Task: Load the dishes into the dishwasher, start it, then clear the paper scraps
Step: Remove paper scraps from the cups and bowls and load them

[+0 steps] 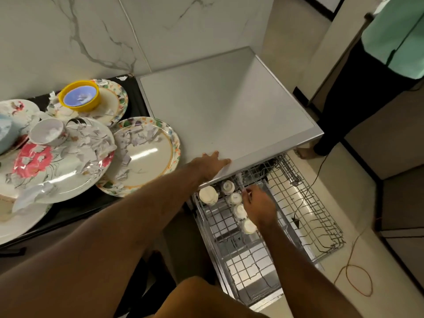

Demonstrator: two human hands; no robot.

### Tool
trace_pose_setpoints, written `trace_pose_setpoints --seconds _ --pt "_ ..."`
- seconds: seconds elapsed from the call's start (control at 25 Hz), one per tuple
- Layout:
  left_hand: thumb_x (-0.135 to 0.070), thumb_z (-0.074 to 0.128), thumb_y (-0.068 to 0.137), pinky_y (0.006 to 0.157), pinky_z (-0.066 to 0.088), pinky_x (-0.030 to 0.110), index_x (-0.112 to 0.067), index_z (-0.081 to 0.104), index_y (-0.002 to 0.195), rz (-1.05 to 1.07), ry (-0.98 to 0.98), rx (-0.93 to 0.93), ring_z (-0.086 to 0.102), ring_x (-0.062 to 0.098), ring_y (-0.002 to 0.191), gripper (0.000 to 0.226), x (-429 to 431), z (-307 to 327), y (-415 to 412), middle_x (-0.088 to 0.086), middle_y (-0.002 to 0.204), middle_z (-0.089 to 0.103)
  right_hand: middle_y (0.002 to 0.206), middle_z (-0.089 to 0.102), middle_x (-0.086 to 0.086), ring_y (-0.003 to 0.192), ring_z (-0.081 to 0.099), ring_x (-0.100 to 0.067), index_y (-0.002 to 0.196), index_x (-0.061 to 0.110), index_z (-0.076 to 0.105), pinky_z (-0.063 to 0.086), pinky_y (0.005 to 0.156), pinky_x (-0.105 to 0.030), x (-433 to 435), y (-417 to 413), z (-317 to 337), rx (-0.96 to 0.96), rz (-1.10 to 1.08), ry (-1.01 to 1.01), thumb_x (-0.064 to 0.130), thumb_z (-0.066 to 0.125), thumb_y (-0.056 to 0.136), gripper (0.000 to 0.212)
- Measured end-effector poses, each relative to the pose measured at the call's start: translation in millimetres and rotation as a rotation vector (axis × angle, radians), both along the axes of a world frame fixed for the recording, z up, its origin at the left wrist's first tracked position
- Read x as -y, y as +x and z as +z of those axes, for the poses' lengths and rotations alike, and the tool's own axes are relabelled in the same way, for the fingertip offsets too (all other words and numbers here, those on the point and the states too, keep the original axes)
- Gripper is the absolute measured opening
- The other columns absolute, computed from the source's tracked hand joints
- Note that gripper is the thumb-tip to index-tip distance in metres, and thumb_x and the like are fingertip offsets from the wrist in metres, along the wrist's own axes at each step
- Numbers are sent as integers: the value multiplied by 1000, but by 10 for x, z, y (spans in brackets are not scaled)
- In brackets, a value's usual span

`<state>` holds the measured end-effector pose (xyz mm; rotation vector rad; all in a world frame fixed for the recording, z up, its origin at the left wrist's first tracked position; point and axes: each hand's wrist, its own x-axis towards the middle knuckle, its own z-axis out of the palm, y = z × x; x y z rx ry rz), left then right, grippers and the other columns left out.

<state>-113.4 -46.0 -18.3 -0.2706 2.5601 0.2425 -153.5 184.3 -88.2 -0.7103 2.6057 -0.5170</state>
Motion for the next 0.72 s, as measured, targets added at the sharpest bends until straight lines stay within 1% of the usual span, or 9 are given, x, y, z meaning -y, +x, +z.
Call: trace_pose_setpoints --seconds 0.04,0.08,0.12,0.2,0.32,0.48,0.56,0.6,0.72 --pt "-29 54 101 115 37 59 -33 22 162 -43 1 -12 27 45 149 69 20 39 94 15 169 13 93 64 3 82 63 -14 113 21 57 47 69 -31 110 -19 152 -42 48 -16 47 41 109 31" --pt "-16 58 100 114 40 57 -29 24 161 -37 7 -69 31 42 148 71 44 53 176 15 168 17 90 63 4 80 61 -14 111 22 56 45 68 -31 228 -34 289 -78 104 -41 48 39 110 31" --pt "-11 61 99 113 41 55 -25 25 161 -21 18 -106 32 40 149 73 80 71 271 14 167 19 88 63 4 78 61 -15 110 22 55 47 68 -33 357 -49 390 -105 155 -70 49 37 110 32" --pt "-15 65 98 114 42 50 -21 27 160 15 -22 -206 32 36 149 73 153 95 487 12 168 21 91 66 2 80 64 -20 109 22 55 53 70 -37 637 -43 511 -142 231 -123 51 37 109 35" --pt "-23 65 99 113 43 47 -21 33 158 127 -53 -312 36 32 147 67 364 235 780 8 167 23 94 69 -1 83 65 -24 108 20 59 46 68 -33 1129 79 633 -171 311 -192 48 40 109 34" --pt "-22 69 95 109 45 54 -16 47 151 243 -85 -423 48 39 138 60 876 402 1336 16 160 38 99 67 -4 88 64 -28 105 19 58 43 69 -35 1888 481 786 -107 460 -246 41 47 106 25" --pt "-29 65 99 113 41 53 -23 40 155 348 -154 -338 41 33 144 61 1112 465 1600 8 166 29 109 67 -4 99 65 -29 109 21 60 48 76 -37 2236 691 793 -59 517 -233 36 52 103 18" --pt "-31 64 100 114 40 52 -25 38 155 404 -169 -311 39 32 146 61 1237 484 1719 4 168 26 117 66 -4 107 64 -28 116 20 61 49 83 -36 2393 788 783 -23 546 -213 34 55 102 20" --pt "-30 64 99 112 43 49 -25 41 153 558 -123 -319 36 31 148 59 1622 481 2081 3 167 26 140 54 -9 129 53 -31 140 14 53 45 102 -38 2844 1072 752 23 643 -24 36 59 101 45"
